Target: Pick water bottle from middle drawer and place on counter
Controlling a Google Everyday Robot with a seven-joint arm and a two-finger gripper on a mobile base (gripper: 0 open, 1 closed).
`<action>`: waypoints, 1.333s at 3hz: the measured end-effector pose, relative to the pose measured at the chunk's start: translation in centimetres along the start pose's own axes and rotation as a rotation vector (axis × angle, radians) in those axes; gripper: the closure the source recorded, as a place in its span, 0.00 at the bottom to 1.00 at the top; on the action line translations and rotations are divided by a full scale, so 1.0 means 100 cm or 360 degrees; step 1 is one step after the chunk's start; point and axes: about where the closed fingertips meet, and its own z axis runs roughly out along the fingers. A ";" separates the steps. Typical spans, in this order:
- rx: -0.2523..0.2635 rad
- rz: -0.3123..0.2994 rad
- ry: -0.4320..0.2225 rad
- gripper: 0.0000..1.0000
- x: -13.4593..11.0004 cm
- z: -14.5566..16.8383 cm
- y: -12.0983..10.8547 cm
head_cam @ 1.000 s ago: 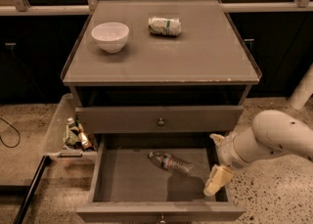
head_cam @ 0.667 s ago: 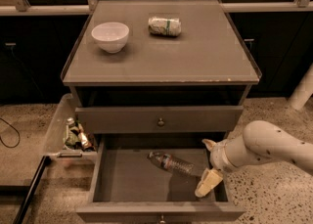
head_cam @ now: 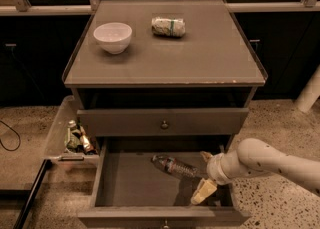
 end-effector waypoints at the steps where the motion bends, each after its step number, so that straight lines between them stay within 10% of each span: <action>1: 0.0000 0.0000 0.0000 0.00 0.000 0.000 0.000; 4: 0.0150 0.0058 -0.0349 0.00 -0.003 0.060 -0.028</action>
Offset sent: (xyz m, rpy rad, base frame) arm 0.0124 0.0103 -0.0296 0.1220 -0.0682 -0.0686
